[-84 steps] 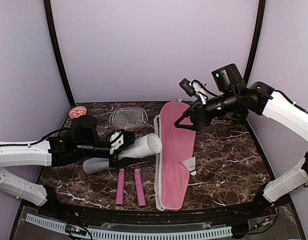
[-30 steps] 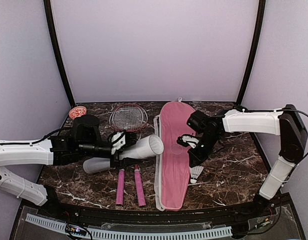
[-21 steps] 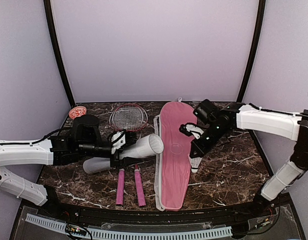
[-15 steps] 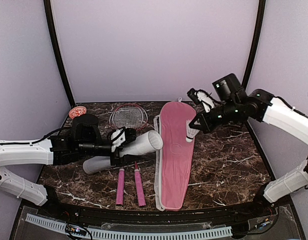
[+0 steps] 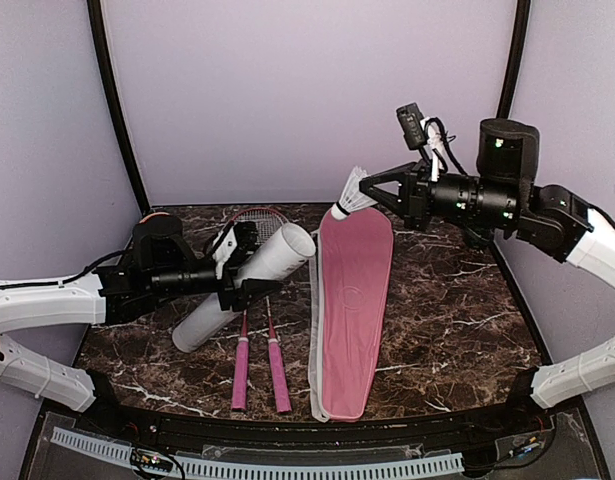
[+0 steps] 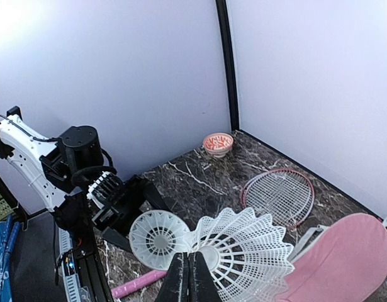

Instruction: Pack up the badminton gear

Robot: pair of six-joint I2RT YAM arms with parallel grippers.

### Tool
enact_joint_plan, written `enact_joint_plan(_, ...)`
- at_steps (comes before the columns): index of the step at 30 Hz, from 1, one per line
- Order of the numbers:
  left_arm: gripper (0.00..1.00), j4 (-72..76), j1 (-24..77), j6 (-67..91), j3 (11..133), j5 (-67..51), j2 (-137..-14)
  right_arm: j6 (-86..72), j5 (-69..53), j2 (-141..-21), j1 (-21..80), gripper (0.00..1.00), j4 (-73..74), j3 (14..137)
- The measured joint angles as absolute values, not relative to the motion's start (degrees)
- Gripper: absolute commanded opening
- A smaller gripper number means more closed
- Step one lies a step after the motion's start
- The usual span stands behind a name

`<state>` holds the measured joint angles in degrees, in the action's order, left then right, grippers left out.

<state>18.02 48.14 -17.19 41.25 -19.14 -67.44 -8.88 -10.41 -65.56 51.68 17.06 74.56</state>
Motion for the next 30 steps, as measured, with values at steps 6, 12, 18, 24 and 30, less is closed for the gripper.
enact_joint_plan(6,0.36,22.4,47.8,-12.3,41.3,-21.3,-67.4,-9.2,-9.0,-68.1,55.7,0.00,10.0,73.7)
enact_joint_plan(12,0.36,24.2,47.7,-9.5,41.3,-22.9,-67.4,-9.6,-9.0,-73.0,57.6,0.00,6.3,73.7)
enact_joint_plan(18,0.36,24.6,47.7,-8.7,41.2,-23.5,-67.4,-10.6,-11.6,-77.0,59.5,0.00,5.7,74.0)
enact_joint_plan(24,0.36,24.6,47.7,-8.6,41.2,-24.3,-67.4,-12.3,-15.6,-78.9,60.1,0.46,6.0,74.7)
enact_joint_plan(30,0.37,23.8,47.7,-9.3,41.2,-25.5,-67.0,-12.4,-17.9,-78.0,60.1,0.67,8.6,75.4)
